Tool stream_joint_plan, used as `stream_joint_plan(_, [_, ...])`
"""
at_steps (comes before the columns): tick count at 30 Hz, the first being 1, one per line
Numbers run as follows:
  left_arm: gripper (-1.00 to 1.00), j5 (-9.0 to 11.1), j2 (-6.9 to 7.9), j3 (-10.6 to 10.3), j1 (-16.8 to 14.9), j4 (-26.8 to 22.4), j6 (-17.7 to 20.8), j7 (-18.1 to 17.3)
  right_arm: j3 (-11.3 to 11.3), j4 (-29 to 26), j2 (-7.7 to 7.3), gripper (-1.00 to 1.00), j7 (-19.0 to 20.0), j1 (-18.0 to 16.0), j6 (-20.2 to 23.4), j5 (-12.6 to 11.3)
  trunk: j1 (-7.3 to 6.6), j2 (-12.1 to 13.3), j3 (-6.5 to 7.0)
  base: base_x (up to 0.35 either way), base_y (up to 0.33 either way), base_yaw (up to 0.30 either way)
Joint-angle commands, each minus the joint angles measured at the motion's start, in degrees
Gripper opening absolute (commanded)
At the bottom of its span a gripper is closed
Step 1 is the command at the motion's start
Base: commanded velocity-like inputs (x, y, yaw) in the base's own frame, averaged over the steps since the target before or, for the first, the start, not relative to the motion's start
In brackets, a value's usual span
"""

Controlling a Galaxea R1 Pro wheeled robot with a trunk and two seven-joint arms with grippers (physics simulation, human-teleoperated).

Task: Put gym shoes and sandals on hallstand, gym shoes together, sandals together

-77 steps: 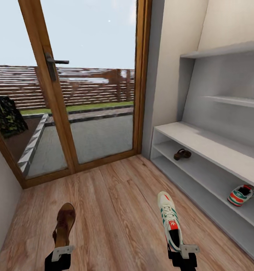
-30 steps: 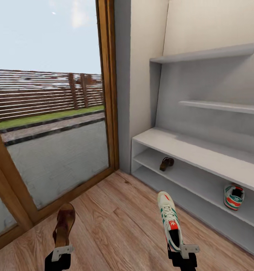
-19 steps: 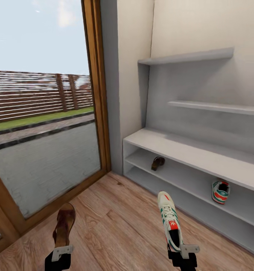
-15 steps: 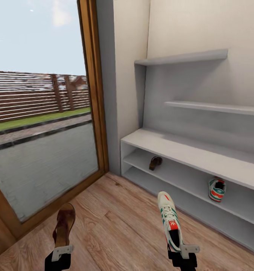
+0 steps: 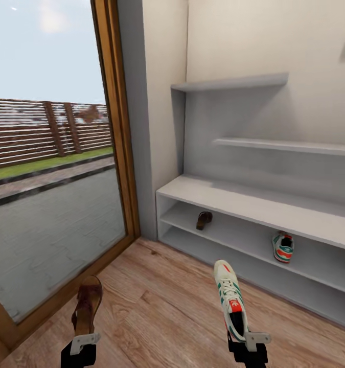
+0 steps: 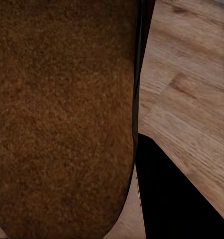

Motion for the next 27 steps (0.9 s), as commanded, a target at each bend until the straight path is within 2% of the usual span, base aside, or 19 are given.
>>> stream_joint_plan(1, [-1.00,-0.2,-0.01,0.3,0.0,0.1,-0.1,-0.2,0.5,0.0,-0.02,-1.00,-0.2,0.0,-0.2,-0.6,-0.01,0.0,-0.02,0.000,0.066,-0.232])
stream_joint_plan(11, [-1.00,-0.3,-0.01,0.3,0.0,0.0,-0.1,-0.2,0.5,0.0,-0.02,-1.00,-0.2,0.0,-0.2,-0.6,-0.01,0.0,0.33,0.005,0.017,-0.232])
stream_joint_plan(19, [-1.00,-0.3,-0.01,0.3,0.0,0.0,-0.1,-0.2,0.5,0.0,-0.02,-1.00,-0.2,0.0,-0.2,-0.6,-0.01,0.0,0.58,0.198,0.184,-0.228])
stream_joint_plan(27, [-1.00,-0.4,-0.01,0.2,0.0,0.1,-0.1,-0.2,0.5,0.0,-0.02,-1.00,-0.2,0.0,-0.2,-0.6,-0.01,0.0,0.84,0.032,0.025,-0.227])
